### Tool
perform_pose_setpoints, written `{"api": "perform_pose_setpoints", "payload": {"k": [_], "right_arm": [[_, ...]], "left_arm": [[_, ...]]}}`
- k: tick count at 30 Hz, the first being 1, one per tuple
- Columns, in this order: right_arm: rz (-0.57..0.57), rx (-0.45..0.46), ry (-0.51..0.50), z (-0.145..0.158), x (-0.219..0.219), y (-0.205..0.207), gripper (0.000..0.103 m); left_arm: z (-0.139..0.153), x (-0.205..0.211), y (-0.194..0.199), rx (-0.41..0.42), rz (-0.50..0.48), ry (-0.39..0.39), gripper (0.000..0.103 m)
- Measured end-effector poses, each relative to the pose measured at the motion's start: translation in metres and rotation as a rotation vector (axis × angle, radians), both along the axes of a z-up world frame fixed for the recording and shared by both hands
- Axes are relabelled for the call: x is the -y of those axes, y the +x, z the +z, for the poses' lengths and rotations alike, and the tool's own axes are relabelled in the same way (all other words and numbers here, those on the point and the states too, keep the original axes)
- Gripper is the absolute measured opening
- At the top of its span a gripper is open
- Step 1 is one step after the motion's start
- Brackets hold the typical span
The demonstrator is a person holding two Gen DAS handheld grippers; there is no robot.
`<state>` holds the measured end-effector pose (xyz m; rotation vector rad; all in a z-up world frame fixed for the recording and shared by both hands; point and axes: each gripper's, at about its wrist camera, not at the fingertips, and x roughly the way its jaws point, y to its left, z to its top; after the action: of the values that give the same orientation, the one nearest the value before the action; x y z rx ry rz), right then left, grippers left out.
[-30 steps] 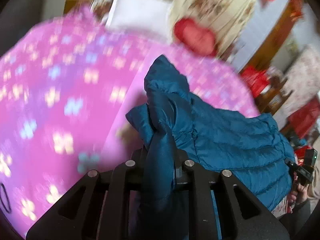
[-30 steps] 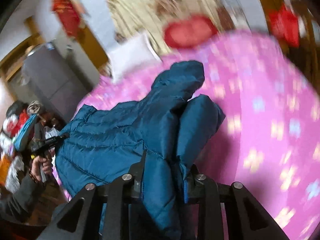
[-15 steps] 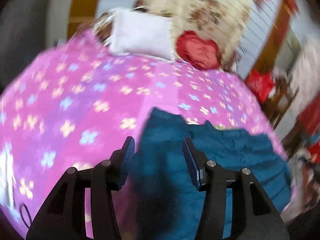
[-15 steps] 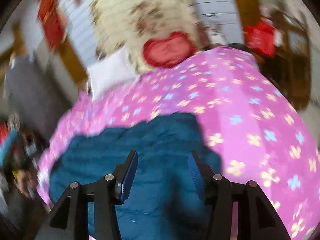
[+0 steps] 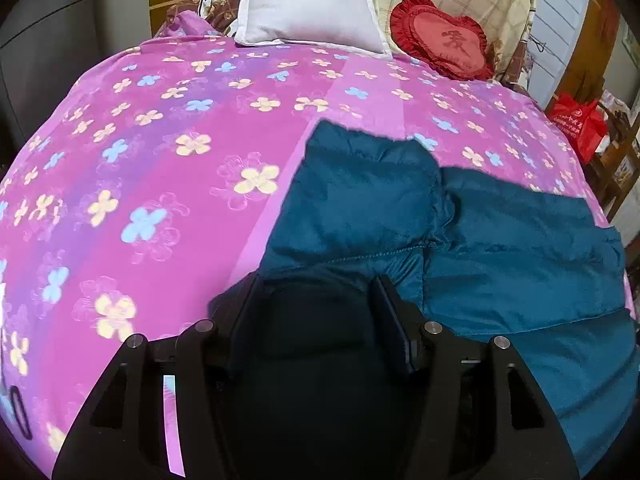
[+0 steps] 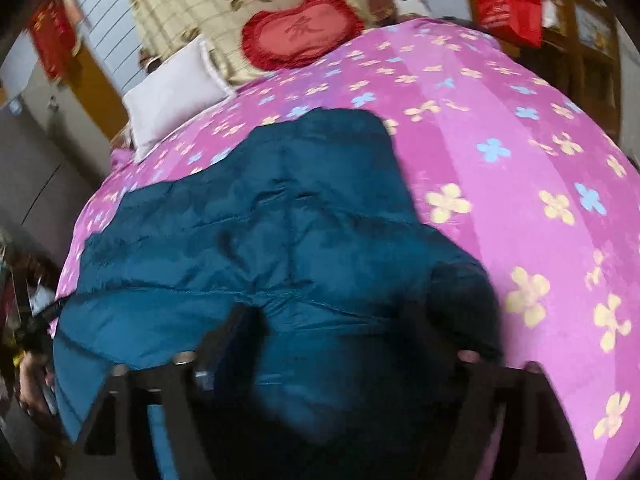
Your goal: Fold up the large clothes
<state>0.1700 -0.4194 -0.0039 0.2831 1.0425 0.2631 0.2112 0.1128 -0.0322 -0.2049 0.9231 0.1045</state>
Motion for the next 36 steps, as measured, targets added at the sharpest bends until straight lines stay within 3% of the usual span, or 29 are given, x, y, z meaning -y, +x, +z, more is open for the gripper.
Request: {"api": "perform_pose_setpoints", "payload": {"k": [3,4,6,7,8,9,10,12,15,18,23,25,28,36], "right_arm": [[-0.035,-0.034,-0.076,0.018,-0.004,-0.002,0.080],[-0.054,-0.011,-0.103,0.032,-0.006,-0.010,0.080],[-0.041,0.124,-0.185,0.080,-0.016,-0.047,0.081],[-0.035,0.189,-0.233,0.100,-0.022,-0.067,0.083],[-0.034,0.240,-0.275,0.117,-0.029,-0.086,0.096],[-0.042,0.300,-0.323,0.137,-0.037,-0.119,0.103],[-0.049,0.338,-0.332,0.147,-0.041,-0.143,0.103],[-0.066,0.377,-0.307,0.155,-0.046,-0.187,0.103],[-0.081,0.251,-0.292,0.146,-0.059,-0.243,0.103],[-0.076,0.232,-0.266,0.141,-0.069,-0.293,0.103],[-0.102,0.224,-0.271,0.141,-0.082,-0.364,0.103],[-0.110,0.231,-0.293,0.143,-0.085,-0.379,0.103],[-0.105,0.257,-0.305,0.150,-0.089,-0.397,0.103],[-0.136,0.339,-0.316,0.176,-0.086,-0.402,0.103]], "left_arm": [[0.041,0.011,-0.031,0.083,-0.011,0.062,0.057],[0.058,0.018,-0.047,0.130,-0.041,0.084,0.057],[0.094,0.030,-0.087,0.223,-0.095,0.145,0.060],[0.111,0.036,-0.110,0.273,-0.119,0.171,0.074],[0.123,0.040,-0.130,0.313,-0.135,0.189,0.082],[0.135,0.045,-0.154,0.363,-0.154,0.203,0.094],[0.144,0.050,-0.176,0.404,-0.174,0.211,0.103],[0.154,0.064,-0.217,0.450,-0.244,0.211,0.103],[0.148,0.085,-0.260,0.410,-0.273,0.227,0.103],[0.139,0.105,-0.302,0.409,-0.266,0.221,0.103],[0.129,0.129,-0.334,0.272,-0.291,0.082,0.103],[0.124,0.137,-0.346,0.216,-0.312,0.048,0.103],[0.122,0.150,-0.363,0.175,-0.271,0.122,0.103],[0.129,0.148,-0.367,0.178,-0.193,0.169,0.103]]}}
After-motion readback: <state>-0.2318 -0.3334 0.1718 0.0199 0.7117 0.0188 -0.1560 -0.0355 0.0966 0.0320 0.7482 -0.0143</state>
